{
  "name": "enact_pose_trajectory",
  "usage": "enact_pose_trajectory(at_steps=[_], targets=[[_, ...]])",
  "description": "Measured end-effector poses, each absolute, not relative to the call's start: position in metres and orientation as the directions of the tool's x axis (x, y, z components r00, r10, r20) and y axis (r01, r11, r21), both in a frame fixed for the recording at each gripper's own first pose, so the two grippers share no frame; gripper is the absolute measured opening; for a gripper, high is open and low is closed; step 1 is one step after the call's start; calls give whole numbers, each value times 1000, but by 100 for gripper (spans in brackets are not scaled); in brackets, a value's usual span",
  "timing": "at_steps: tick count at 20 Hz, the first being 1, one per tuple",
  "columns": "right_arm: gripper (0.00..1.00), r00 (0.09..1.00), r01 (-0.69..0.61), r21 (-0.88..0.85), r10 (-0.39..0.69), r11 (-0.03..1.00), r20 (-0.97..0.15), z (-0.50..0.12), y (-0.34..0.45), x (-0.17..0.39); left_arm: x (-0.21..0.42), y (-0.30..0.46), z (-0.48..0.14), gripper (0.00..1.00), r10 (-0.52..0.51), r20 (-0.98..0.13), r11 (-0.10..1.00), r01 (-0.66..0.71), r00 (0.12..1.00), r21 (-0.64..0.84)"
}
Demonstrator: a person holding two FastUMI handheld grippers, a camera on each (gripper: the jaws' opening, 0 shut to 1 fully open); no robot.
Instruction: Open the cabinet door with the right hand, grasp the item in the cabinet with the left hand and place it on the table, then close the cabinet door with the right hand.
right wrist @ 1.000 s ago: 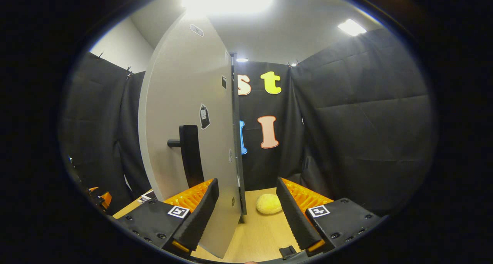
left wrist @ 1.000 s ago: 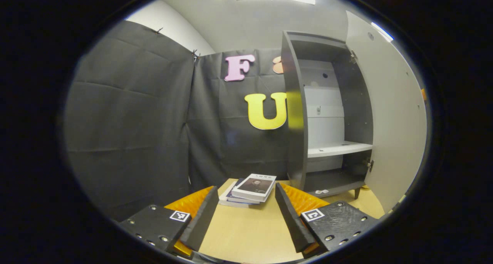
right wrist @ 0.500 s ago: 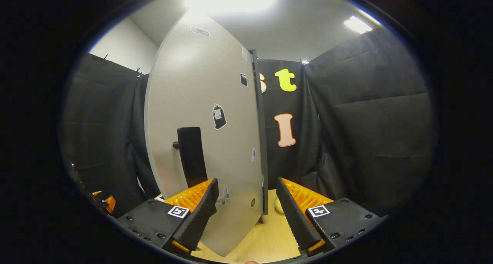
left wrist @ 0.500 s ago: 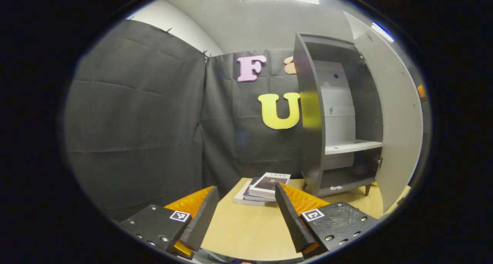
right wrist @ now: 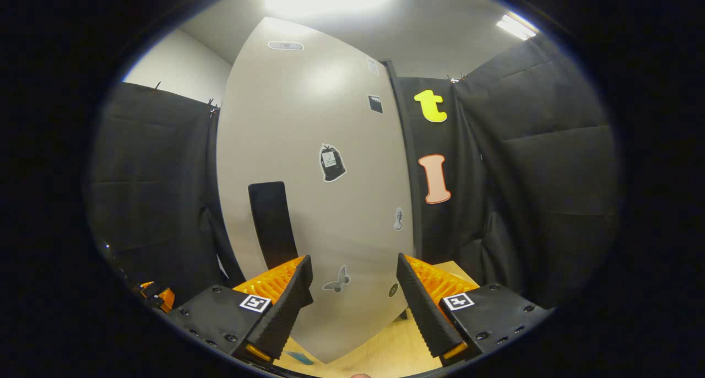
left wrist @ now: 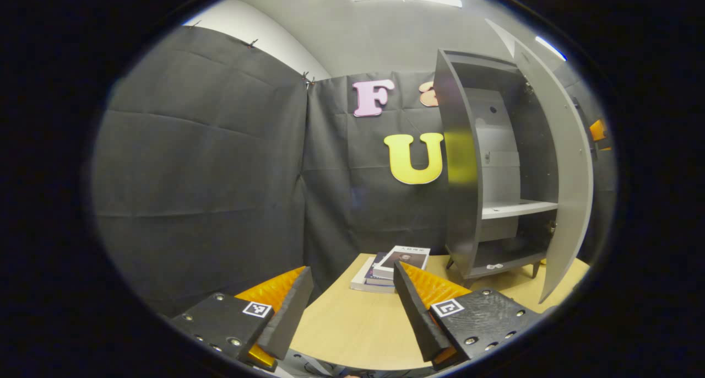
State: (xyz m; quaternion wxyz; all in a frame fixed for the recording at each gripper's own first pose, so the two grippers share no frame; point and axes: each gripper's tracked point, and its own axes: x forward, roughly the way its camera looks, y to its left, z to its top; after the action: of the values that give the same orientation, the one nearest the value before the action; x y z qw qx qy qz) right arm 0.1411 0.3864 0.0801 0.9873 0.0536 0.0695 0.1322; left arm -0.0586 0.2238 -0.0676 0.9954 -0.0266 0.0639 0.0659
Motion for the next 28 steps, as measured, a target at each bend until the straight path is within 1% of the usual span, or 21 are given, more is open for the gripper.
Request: enact_pose_trajectory(at_steps=[4,8,13,16,18,19,28], targets=[[97,938,-299,119,315,947,-145,71,414,145,-65,237,-63,88,134,-121,989,-141,984,-51],[98,932,-317,128,334,940,-140,67,411,147,-67,250,-55,88,134,-117,989,-141,984,-53],[98,929,-340,91,350,936,-125,65,408,146,-56,236,-37,88,104,-95,994,-107,990,-30],[98,929,-339,95,349,936,-123,65,398,144,-46,199,-21,89,74,-69,997,-76,995,-22],[98,936,-321,104,332,941,-118,65,375,147,-39,169,-14,90,45,-59,999,-46,997,-17],[98,937,-316,109,328,942,-121,64,364,145,-37,156,-12,89,37,-62,999,-38,997,-10],[98,961,-244,126,257,962,-100,62,261,146,-25,36,33,88,-38,-29,999,38,999,2]])
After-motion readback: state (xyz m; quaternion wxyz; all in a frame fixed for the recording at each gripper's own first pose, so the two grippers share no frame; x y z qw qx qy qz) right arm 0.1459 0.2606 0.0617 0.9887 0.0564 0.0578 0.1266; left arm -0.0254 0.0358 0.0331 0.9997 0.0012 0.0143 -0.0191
